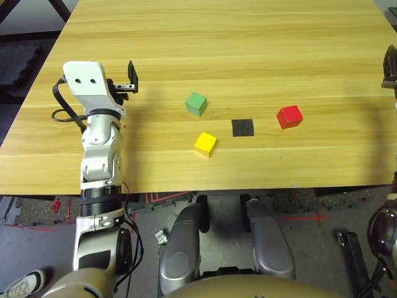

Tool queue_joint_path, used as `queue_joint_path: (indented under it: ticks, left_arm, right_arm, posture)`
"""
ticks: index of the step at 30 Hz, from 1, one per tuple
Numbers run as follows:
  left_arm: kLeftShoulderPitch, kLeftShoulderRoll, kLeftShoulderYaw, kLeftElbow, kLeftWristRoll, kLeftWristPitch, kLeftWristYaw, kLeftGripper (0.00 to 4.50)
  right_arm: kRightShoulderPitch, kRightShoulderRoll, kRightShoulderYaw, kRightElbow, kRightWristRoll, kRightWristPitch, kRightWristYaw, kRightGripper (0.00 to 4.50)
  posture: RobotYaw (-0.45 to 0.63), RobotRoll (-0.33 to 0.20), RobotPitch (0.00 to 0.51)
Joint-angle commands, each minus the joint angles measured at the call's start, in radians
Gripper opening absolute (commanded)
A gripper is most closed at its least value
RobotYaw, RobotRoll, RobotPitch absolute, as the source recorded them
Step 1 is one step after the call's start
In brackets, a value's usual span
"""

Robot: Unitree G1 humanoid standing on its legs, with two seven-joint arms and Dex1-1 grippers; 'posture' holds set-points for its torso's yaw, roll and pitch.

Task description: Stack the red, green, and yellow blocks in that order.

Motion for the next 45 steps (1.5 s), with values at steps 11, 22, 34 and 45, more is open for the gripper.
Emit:
queue_joint_path:
  ticks: [11, 22, 34, 45]
  left_arm:
    - [-0.067, 0.106, -0.061, 0.090, -0.409, 0.056, -0.763, 4.46]
    - [-0.203, 0.227, -0.231, 0.173, -0.386, -0.001, -1.254, 4.46]
    - [-0.350, 0.195, -0.295, 0.334, -0.334, -0.083, -1.414, 4.46]
    - [-0.360, 0.167, -0.284, 0.355, -0.325, -0.084, -1.414, 4.46]
  right_arm:
    - [0.054, -0.136, 0.134, -0.358, 0.229, 0.452, 0.350, 4.50]
    - [0.073, -0.226, 0.186, -0.560, 0.327, 0.824, 0.369, 4.50]
    - [0.295, 0.071, 0.130, -0.923, 0.326, 0.977, -0.047, 4.50]
    - [0.430, 0.144, 0.194, -0.960, 0.279, 0.909, -0.055, 4.50]
  posture:
    - [0.12, -0.005, 0.282]
    - [0.10, -0.029, 0.285]
    - [0.04, -0.026, 0.295]
    - [0.05, -0.011, 0.295]
